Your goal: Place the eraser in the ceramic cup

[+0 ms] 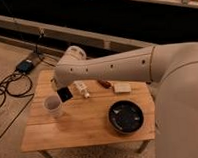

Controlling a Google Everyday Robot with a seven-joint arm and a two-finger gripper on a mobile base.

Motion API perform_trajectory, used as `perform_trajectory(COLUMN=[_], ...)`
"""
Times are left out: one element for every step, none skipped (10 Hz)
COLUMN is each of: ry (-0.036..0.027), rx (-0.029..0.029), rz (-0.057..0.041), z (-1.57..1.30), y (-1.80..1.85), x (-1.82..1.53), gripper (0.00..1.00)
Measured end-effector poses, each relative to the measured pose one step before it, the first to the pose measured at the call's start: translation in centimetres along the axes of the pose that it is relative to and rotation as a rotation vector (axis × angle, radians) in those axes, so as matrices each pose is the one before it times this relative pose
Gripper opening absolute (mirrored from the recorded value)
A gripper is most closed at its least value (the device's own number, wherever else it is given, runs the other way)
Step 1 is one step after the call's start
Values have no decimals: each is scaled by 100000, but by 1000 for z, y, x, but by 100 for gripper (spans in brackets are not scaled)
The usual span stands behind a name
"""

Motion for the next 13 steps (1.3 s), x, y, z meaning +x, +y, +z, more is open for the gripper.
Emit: perform_trajectory(ry=[-1975, -1732, -2326, -2275, -1720, -1969, -1122, -1213, -1062, -767, -327, -32, 275], rx=[-3456, -2776, -3336, -3419, -2491, -2852, -1607, -1744, -1749, -1706, -1268, -869, -1194], rz=[-4157, -3934, -5027, -5094, -3314, -3439, -1775, -1570, -1382, -1222, -592, -177, -26], z=[56, 92, 196, 414, 387, 503, 292, 320, 339, 353, 300, 238, 378], y=[1077, 840, 851, 759, 408, 199, -5, -91, -110, -184, -141, -119, -143], x=[-4, -69, -166, -228, -226, -337, -220, -261, -193, -38, 77, 161, 359], gripper=[0, 0, 0, 0, 0, 0, 0, 0, 0, 0, 0, 0, 0])
